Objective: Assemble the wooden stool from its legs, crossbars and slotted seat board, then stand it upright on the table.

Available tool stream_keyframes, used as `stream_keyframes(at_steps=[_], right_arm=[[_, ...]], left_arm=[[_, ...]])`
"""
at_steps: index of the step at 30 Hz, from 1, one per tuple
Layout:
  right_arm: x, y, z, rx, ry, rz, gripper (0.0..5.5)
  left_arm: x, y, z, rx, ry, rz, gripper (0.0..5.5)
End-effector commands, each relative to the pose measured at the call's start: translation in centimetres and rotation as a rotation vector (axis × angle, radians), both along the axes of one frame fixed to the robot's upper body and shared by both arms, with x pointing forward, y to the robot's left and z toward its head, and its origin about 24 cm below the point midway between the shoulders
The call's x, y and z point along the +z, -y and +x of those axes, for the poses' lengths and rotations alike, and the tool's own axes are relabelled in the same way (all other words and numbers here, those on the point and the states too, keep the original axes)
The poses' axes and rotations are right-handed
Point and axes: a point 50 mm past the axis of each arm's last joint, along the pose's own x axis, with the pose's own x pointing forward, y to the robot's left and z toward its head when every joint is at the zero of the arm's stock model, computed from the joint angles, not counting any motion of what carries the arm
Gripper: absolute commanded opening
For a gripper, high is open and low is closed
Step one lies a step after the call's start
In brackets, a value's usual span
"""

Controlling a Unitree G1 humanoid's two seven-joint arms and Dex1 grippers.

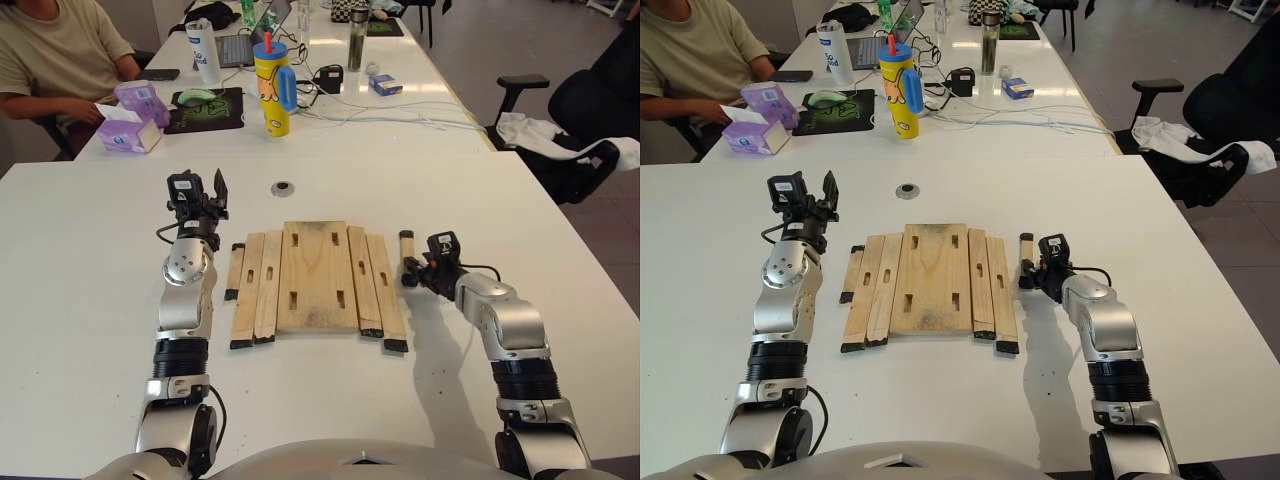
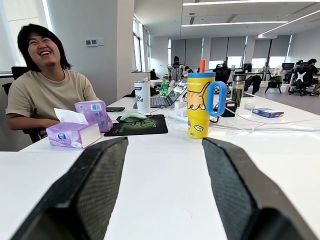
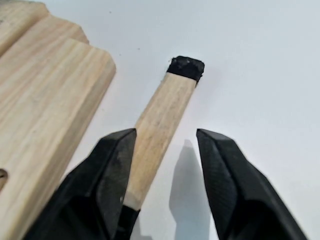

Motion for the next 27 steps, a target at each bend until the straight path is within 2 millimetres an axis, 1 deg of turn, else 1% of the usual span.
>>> stream_keyframes(at_steps=[1, 3, 7, 10, 13, 15, 16, 18, 21, 22, 23, 24, 25, 27], right_arm=[[0.5, -0.4, 0.2, -0.054, 0.035, 0.07, 2.24], [0.3, -0.5, 0.0, -0.076, 0.016, 0.076, 2.24], [-0.7, -1.0, -0.4, -0.106, -0.039, 0.153, 2.24], [-1.7, -1.3, -0.7, -0.084, -0.08, 0.109, 2.24], [-2.0, -1.7, -0.8, -0.068, -0.098, 0.117, 2.24], [-2.3, -1.7, -0.9, -0.072, -0.118, 0.079, 2.24], [-2.4, -1.5, -1.0, -0.083, -0.126, 0.065, 2.05], [-2.3, -1.2, -1.0, -0.118, -0.122, 0.052, 1.87], [-2.6, -0.3, -1.1, -0.152, -0.125, 0.008, 1.37], [-2.7, -0.1, -1.1, -0.155, -0.127, -0.001, 1.3], [-2.7, 0.0, -1.1, -0.163, -0.119, 0.005, 1.3], [-2.3, 0.0, -0.9, -0.177, -0.096, 0.048, 1.3], [-1.7, -0.1, -0.5, -0.178, -0.048, 0.086, 1.3], [0.2, -0.5, 0.4, -0.152, 0.099, 0.152, 1.3]], left_arm=[[-0.1, -0.1, 0.2, -0.001, -0.014, 0.005, 2.76], [-0.1, -0.1, 0.2, -0.001, -0.014, 0.004, 2.76], [-0.2, -0.1, 0.1, 0.0, -0.015, 0.0, 2.76], [-0.2, 0.0, 0.1, -0.002, -0.017, -0.001, 2.76], [-0.2, 0.0, 0.1, -0.002, -0.017, -0.002, 2.76], [-0.2, -0.1, 0.1, -0.001, -0.018, -0.002, 2.76], [-0.2, -0.1, 0.1, -0.001, -0.018, -0.002, 2.77], [-0.2, -0.1, 0.1, -0.002, -0.018, 0.0, 2.77], [0.1, -0.3, 0.3, 0.001, -0.021, 0.0, 2.77], [0.0, -0.4, 0.5, 0.002, -0.035, -0.011, 2.77], [-0.4, -0.4, 0.6, 0.0, -0.067, -0.048, 2.77], [-1.1, -0.4, 0.7, -0.008, -0.123, -0.085, 2.77], [-1.7, -0.3, 0.9, -0.028, -0.167, -0.139, 2.77], [-2.7, 0.2, 1.1, -0.083, -0.238, -0.255, 2.77]])
